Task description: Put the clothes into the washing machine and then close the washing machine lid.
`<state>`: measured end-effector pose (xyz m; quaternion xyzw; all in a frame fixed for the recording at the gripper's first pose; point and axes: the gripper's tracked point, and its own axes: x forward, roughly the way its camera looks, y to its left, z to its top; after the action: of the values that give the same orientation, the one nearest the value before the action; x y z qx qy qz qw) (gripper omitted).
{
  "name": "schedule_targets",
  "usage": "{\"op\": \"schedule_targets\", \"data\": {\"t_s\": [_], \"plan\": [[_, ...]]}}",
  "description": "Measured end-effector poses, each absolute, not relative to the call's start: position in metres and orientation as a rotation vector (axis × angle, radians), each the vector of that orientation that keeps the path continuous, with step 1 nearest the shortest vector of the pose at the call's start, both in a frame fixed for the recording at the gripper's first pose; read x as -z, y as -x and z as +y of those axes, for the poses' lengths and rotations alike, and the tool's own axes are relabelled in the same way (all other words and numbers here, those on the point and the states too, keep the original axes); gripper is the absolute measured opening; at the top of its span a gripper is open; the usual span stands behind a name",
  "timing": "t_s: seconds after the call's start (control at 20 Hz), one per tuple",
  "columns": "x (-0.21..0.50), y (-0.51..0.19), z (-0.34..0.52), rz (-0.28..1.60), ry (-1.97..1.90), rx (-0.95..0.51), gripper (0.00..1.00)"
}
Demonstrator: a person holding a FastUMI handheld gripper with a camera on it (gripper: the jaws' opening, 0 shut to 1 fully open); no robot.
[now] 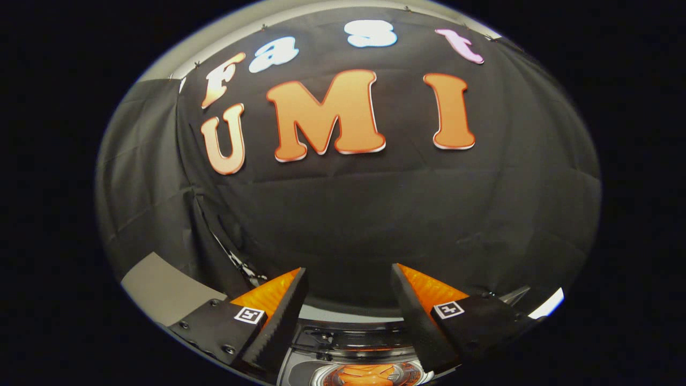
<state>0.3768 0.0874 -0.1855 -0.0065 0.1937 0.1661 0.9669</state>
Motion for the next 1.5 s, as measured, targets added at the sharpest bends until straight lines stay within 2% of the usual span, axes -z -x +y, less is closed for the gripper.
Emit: {"op": "schedule_targets", "data": {"t_s": [0.35,0.45,0.75,0.95,1.25,1.5], "plan": [[0.223,-0.422,0.082,0.442,0.072,-0.282,0.99],[0.242,-0.426,0.083,0.496,0.078,-0.276,0.99],[0.240,-0.419,0.080,0.488,0.069,-0.271,1.00],[0.231,-0.393,0.073,0.444,0.074,-0.252,1.00],[0.238,-0.338,0.069,0.446,0.104,-0.298,1.00],[0.256,-0.293,0.059,0.466,0.098,-0.259,1.00]]}}
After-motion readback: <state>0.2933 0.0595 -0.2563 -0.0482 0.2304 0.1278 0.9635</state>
